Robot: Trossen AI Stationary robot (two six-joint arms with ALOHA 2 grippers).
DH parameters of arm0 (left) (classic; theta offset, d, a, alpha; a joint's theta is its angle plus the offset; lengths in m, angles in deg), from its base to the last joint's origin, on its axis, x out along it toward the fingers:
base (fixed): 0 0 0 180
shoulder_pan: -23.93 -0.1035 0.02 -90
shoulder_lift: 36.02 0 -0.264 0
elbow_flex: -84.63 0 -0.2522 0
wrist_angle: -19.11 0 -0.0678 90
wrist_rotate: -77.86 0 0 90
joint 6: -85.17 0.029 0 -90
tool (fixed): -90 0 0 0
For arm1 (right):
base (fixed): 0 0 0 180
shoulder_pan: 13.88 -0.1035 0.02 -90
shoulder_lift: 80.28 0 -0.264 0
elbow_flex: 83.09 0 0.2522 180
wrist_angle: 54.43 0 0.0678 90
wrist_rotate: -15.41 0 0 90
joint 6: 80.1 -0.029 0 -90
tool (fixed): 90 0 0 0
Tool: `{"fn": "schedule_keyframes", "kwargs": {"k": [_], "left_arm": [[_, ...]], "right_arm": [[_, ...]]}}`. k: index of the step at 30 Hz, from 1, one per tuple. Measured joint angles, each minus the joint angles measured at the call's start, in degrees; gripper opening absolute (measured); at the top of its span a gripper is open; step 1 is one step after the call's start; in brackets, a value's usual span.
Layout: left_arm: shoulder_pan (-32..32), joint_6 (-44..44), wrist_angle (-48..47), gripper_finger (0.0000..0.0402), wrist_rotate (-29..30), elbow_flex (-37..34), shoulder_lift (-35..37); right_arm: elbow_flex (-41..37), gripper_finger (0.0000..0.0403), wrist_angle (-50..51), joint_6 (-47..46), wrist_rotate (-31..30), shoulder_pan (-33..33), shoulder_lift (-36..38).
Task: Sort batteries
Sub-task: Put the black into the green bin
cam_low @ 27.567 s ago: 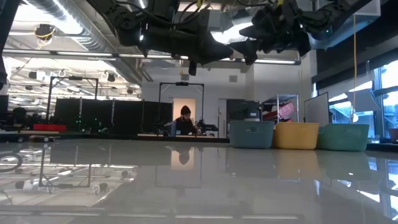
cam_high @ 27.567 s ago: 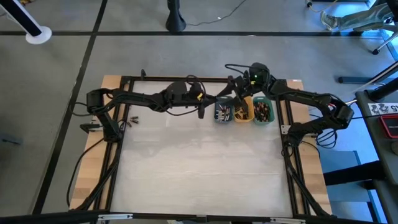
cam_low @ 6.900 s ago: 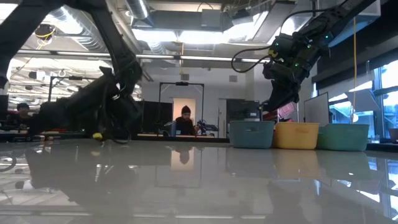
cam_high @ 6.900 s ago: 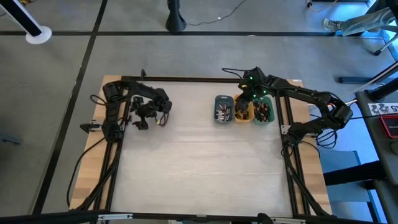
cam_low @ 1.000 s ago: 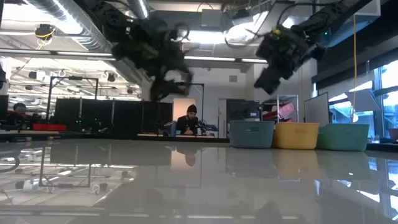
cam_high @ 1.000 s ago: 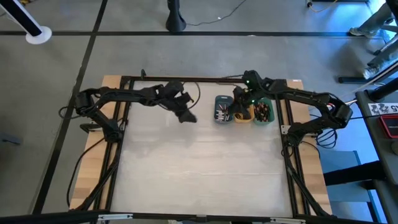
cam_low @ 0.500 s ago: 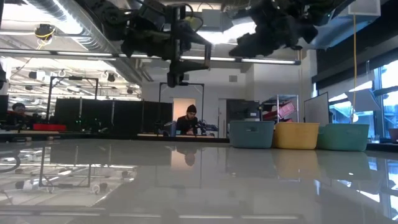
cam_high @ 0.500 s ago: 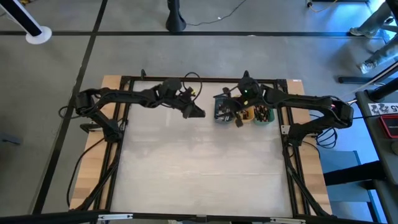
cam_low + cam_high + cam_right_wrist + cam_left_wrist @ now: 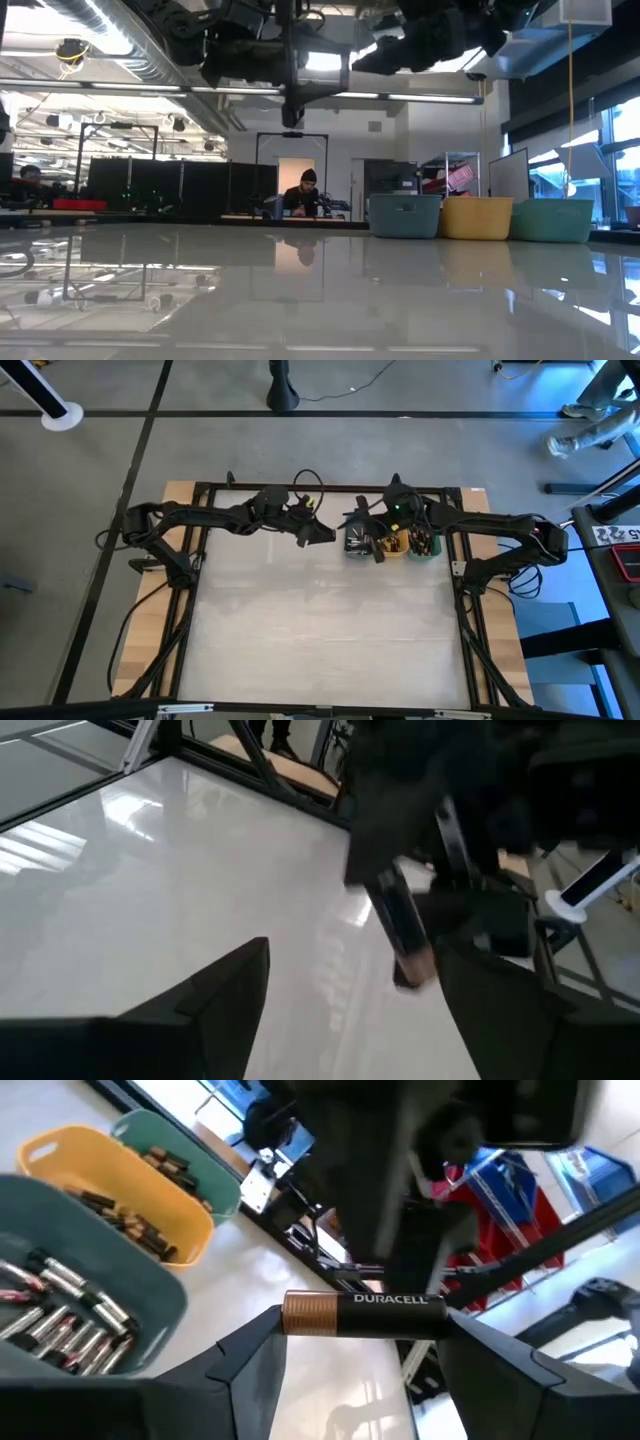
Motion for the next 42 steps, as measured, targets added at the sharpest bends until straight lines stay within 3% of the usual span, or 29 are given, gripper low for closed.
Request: {"fn": "schedule_keyframes", "kwargs": {"k": [7, 14, 26, 29, 34, 42], "left_arm": [[1.61, -3.09, 7.88, 0.0227, 0.32, -0.04, -2.35], [2.37, -3.56, 10.33, 0.0227, 0.32, -0.04, -2.47], [2.74, -6.07, 12.55, 0.0227, 0.77, -0.11, -2.69], [3.29, -6.97, 11.32, 0.0226, 4.70, -0.11, -2.69], [3.22, -7.45, 7.87, 0.0226, 7.63, 0.00, -2.67], [-1.11, -5.06, 5.04, 0.0227, 3.73, 0.02, -2.17]], "right_arm": [[0.02, 0.0269, -6.17, -0.05, -3.08, -1.94, -0.88], [0.02, 0.0221, -6.45, -0.19, -2.93, -2.12, -0.93], [0.12, 0.0044, -7.38, -1.24, -0.90, -2.05, -0.90], [0.14, 0.0042, -6.90, -1.68, -0.91, -2.01, -0.90], [0.04, 0.0042, -5.79, -2.30, -6.06, -1.91, -1.03], [0.02, 0.0042, -0.18, -1.99, -11.80, 2.09, 4.03]]}}
